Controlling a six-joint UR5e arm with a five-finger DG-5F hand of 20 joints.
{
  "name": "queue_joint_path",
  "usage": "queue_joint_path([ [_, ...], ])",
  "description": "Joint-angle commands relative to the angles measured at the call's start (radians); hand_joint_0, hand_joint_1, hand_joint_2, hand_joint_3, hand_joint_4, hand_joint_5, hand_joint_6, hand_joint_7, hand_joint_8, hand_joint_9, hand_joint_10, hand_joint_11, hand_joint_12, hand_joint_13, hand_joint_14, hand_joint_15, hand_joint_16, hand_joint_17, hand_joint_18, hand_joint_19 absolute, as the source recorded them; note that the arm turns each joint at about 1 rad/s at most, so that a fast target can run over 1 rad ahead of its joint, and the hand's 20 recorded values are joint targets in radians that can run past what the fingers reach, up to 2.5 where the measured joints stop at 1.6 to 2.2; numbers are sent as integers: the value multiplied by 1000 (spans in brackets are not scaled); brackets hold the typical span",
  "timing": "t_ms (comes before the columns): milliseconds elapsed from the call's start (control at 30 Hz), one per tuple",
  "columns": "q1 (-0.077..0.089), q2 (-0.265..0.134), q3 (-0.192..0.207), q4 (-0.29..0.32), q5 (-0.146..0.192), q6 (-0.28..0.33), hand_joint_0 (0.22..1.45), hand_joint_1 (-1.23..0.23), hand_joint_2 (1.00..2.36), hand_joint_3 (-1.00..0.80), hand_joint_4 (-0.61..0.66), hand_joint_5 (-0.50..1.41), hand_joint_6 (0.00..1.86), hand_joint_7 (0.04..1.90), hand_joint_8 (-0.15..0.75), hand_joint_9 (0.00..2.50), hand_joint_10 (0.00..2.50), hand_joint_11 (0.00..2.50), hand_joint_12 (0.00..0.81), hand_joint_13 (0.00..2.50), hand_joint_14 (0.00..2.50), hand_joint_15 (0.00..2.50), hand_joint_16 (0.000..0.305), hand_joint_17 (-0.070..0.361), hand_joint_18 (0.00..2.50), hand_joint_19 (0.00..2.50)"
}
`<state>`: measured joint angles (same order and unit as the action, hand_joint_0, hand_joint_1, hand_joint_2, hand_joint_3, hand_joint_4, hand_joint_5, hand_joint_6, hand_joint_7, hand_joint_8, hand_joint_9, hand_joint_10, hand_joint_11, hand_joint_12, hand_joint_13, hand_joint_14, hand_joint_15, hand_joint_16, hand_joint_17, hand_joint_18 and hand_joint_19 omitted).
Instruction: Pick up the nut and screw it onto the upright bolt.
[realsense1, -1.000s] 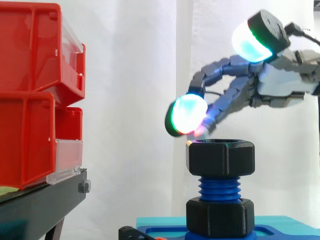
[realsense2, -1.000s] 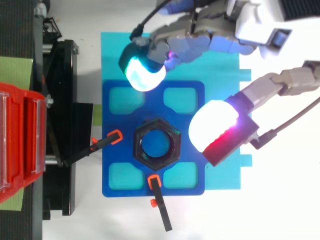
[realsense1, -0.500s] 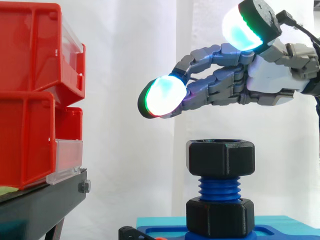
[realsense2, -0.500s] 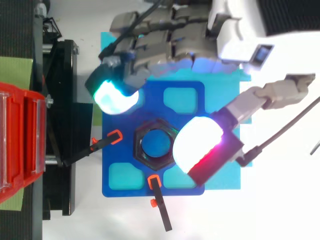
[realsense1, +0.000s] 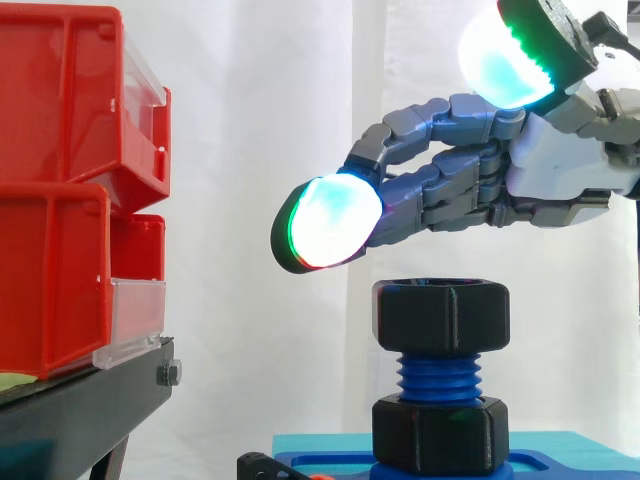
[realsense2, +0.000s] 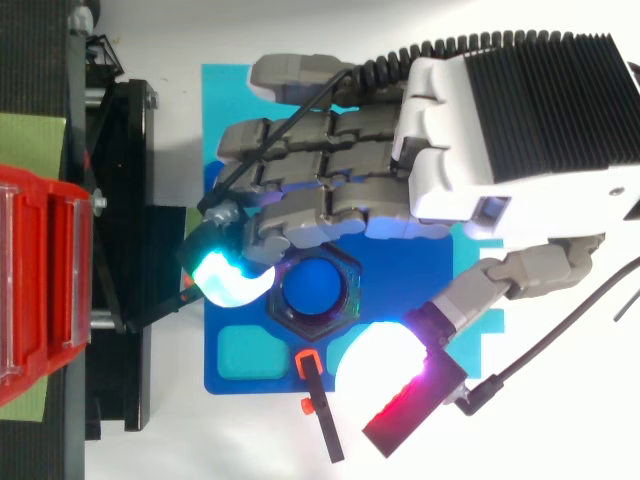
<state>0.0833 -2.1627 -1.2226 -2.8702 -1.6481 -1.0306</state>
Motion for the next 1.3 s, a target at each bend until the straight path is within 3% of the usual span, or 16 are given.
queue_joint_path([
  [0,1,0,0,-9,-2,-2,452,-66,1000,-500,41,-230,500,531,206,337,0,0,328,174,0,0,42,95,0,0],
  [233,-7,-34,0,-3,-5,-3,453,-68,1000,-500,44,-230,500,537,208,335,0,0,329,173,0,0,42,96,0,0],
  [600,-14,-35,0,-3,-9,15,460,-71,1000,-500,62,-223,501,565,213,338,0,0,329,189,0,0,42,95,0,0],
  [1000,-16,-35,0,-1,-9,12,476,-97,1000,-500,172,-161,503,886,257,453,0,0,325,281,0,0,37,84,0,0],
  [1267,-33,-35,0,-1,-19,9,488,-138,1000,-500,219,-107,503,1110,268,590,0,0,308,399,0,0,33,74,102,0],
])
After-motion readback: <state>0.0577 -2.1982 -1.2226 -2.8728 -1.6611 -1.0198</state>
